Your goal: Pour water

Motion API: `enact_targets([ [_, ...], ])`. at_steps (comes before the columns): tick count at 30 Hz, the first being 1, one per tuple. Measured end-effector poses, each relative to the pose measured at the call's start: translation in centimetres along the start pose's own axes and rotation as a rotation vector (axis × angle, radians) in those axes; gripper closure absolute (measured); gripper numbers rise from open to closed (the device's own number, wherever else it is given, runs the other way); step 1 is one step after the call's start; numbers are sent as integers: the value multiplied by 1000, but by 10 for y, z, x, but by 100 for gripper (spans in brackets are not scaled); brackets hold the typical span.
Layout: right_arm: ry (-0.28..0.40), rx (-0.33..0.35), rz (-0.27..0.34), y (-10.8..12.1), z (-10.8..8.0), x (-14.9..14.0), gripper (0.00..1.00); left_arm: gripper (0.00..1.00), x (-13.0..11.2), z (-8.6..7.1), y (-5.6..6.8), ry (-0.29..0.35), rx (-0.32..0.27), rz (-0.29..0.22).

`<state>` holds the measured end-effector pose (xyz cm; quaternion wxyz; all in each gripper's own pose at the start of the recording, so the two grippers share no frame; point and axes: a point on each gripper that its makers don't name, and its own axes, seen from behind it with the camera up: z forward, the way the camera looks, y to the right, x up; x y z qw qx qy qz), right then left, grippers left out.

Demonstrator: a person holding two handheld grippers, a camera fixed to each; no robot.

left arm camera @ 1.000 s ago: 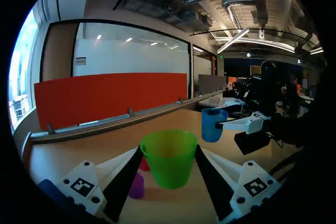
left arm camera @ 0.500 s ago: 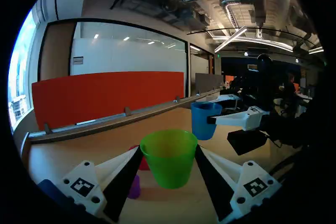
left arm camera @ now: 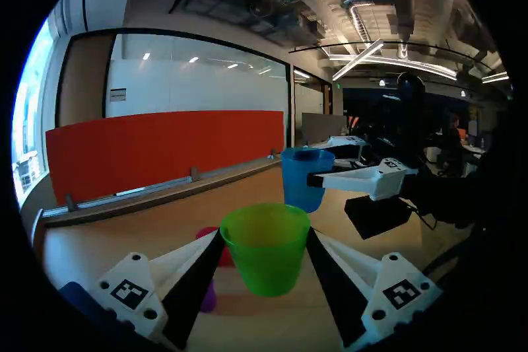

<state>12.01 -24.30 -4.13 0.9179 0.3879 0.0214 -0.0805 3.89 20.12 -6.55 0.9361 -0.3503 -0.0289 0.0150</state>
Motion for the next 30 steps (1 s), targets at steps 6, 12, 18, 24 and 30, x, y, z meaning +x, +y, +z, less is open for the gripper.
enact_targets([
  [6,0,12,-35,0,9,6,9,12,0,0,3,-1,-11,2],
  [12,4,19,-76,3,18,9,9,12,-3,1,6,-3,-22,-1],
  [18,4,36,-145,4,26,14,9,12,-5,4,7,-4,-25,-4],
  [24,0,60,-225,2,34,19,9,12,-4,6,7,-2,-32,-7],
  [30,-14,87,-299,2,39,19,9,12,-1,10,8,-1,-36,1],
])
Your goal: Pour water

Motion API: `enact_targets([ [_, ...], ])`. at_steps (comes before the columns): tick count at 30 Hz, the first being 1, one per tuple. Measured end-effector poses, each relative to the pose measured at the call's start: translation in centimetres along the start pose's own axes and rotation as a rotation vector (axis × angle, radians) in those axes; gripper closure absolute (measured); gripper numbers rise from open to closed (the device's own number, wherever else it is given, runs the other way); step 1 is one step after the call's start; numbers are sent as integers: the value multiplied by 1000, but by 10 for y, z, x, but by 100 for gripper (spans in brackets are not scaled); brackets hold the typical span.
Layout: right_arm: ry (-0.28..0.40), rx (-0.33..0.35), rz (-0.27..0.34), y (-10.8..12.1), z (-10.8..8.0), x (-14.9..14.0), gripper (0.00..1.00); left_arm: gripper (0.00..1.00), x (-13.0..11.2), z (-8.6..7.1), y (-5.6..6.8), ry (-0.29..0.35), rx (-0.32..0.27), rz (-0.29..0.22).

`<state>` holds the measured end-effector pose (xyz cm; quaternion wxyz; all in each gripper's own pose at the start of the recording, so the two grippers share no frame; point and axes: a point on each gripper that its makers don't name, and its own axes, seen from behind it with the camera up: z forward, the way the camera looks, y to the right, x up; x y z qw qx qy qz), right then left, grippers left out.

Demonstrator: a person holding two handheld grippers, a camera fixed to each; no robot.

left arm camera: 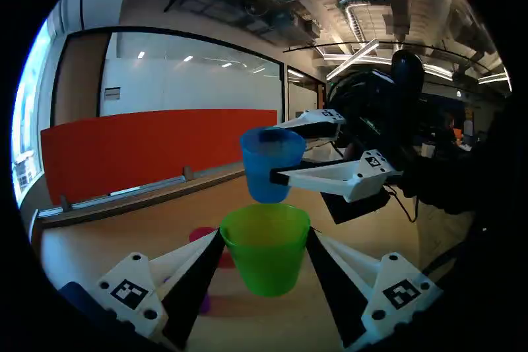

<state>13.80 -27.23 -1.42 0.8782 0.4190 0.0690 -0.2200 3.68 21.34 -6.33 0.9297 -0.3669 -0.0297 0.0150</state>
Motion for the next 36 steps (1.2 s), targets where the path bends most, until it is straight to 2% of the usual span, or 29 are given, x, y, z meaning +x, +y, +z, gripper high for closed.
enact_targets([
  [15,-28,34,-234,6,10,9,9,12,3,8,1,1,-12,4],
  [36,-57,57,-454,12,10,18,9,12,9,18,5,2,-25,11],
])
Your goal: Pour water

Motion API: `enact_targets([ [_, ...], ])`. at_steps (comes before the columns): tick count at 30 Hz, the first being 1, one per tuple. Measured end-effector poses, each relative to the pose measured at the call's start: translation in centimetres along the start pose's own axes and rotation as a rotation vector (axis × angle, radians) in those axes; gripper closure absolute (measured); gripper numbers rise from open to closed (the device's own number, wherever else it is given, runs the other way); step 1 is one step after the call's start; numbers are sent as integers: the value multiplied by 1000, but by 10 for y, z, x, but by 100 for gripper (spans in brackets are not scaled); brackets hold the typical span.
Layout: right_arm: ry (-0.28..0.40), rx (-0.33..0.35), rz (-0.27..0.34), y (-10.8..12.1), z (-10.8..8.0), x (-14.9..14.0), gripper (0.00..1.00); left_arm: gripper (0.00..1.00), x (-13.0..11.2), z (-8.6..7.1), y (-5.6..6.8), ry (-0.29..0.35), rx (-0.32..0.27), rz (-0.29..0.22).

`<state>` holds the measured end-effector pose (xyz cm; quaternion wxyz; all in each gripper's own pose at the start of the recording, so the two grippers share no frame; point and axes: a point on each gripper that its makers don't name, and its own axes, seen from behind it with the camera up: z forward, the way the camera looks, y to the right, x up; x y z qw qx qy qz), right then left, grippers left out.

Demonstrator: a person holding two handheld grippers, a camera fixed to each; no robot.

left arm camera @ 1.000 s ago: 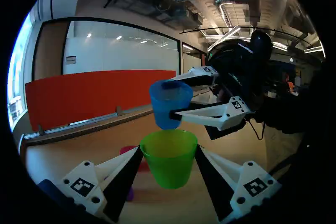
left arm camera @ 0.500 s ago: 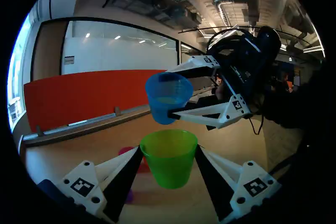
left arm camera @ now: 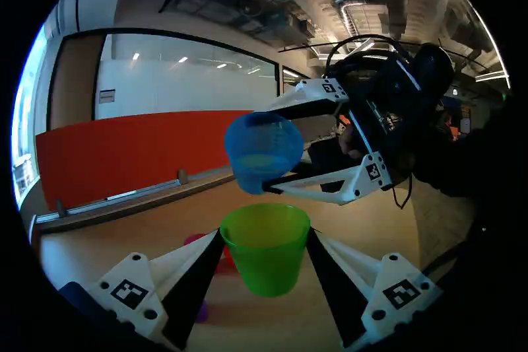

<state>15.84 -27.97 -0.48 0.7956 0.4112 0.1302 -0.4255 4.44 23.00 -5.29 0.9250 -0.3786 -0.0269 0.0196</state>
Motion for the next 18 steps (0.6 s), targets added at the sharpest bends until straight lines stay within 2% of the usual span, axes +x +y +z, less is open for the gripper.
enact_targets([
  [6,-16,7,-57,3,1,0,8,12,1,1,2,2,-4,2],
  [18,-29,22,-131,5,0,4,8,12,3,4,3,6,-10,2],
])
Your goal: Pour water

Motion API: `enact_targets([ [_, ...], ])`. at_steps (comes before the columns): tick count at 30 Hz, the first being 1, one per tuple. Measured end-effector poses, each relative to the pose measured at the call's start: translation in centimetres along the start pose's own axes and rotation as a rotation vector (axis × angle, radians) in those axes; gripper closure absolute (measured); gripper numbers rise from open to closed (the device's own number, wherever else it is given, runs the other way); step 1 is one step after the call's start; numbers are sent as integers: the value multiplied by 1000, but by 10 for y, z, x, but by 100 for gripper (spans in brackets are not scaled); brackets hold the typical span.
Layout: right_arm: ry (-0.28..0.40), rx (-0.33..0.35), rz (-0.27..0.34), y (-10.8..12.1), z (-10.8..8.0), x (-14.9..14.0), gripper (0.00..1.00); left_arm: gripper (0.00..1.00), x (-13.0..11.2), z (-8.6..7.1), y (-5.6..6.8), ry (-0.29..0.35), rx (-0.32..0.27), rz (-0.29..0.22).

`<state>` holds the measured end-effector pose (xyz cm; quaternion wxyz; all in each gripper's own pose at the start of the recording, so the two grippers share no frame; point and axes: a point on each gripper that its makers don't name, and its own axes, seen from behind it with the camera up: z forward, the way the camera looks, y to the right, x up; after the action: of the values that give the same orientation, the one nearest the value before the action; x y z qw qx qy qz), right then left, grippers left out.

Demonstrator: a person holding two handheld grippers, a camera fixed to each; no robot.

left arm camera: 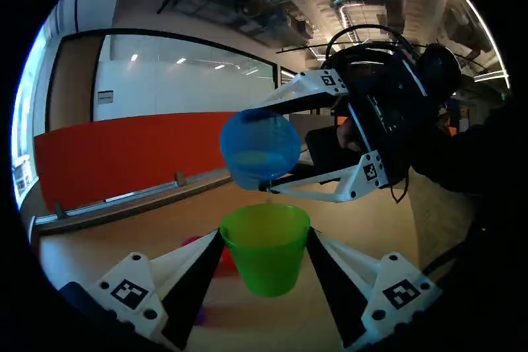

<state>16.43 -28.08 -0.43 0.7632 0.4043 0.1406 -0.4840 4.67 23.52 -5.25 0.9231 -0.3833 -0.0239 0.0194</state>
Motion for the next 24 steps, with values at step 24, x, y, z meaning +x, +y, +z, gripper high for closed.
enact_targets([
  [24,-16,-11,-98,9,-1,-2,9,12,-1,6,5,-6,-16,8],
])
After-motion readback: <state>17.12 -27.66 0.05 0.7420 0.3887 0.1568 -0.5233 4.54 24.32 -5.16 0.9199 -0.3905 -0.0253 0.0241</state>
